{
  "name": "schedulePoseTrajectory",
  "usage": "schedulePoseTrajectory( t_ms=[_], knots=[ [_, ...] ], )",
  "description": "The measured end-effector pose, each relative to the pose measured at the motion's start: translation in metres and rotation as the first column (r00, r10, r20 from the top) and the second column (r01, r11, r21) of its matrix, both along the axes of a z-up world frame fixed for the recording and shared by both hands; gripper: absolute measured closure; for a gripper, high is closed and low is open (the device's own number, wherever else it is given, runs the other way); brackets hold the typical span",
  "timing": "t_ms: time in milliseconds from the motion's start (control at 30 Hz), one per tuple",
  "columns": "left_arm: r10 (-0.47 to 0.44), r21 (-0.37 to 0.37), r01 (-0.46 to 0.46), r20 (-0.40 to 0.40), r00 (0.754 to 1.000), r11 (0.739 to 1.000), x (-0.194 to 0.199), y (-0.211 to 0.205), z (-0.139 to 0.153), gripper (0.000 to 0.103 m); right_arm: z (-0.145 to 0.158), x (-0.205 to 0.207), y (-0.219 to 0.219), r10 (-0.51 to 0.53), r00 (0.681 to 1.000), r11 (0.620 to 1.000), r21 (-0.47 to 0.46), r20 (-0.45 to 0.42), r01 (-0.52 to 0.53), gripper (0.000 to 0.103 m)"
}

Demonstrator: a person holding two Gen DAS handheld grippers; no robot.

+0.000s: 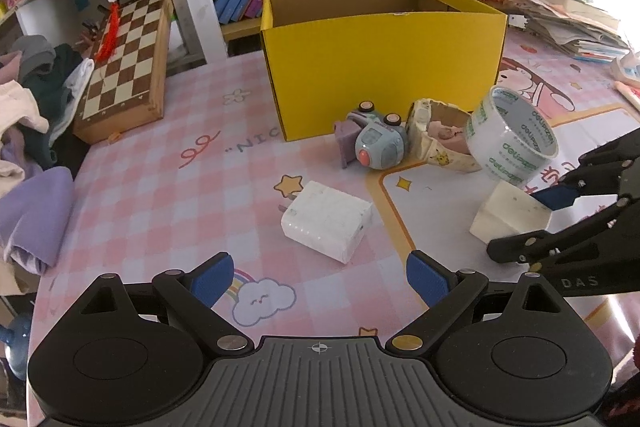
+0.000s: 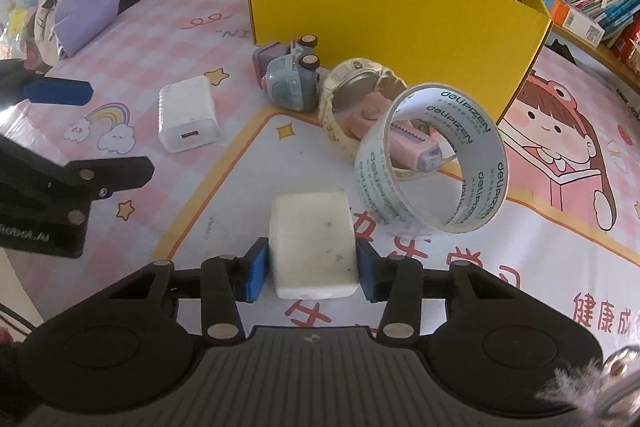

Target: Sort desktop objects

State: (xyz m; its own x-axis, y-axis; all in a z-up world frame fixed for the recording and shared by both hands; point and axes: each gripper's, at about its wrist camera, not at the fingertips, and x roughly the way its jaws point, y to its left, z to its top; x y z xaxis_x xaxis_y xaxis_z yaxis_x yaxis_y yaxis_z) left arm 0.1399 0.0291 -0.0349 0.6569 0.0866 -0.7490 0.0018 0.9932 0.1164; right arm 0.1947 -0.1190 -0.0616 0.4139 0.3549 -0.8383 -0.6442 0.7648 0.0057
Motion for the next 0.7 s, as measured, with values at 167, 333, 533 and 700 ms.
schedulePoseTrajectory(
  t_ms=[167,333,533,700],
  knots=[
    [-0.003,-0.008,0.003,-0.004,1.0,1.0,0.008,0.001,-0.003,0.008,0.0,0.0,-0.002,0.014,1.0,1.0,-0.005,0.003,-0.014,0.063],
    [-0.005,-0.014,0.005,-0.008,1.0,1.0,0.017,0.001,-0.007,0.008,0.001,0.001,-0.004,0.031,1.0,0.999,-0.006,-0.001,-0.031,0.063],
    [0.001,-0.014,-0.001,-0.005,1.0,1.0,0.027,0.0,-0.012,0.008,0.001,0.003,-0.005,0.063,0.998,0.998,-0.01,-0.008,-0.063,0.063],
    [0.023,-0.021,-0.023,-0.01,1.0,1.0,0.037,0.002,-0.018,0.008,0.0,0.006,-0.005,0.086,0.996,0.996,-0.006,-0.014,-0.086,0.063]
  ],
)
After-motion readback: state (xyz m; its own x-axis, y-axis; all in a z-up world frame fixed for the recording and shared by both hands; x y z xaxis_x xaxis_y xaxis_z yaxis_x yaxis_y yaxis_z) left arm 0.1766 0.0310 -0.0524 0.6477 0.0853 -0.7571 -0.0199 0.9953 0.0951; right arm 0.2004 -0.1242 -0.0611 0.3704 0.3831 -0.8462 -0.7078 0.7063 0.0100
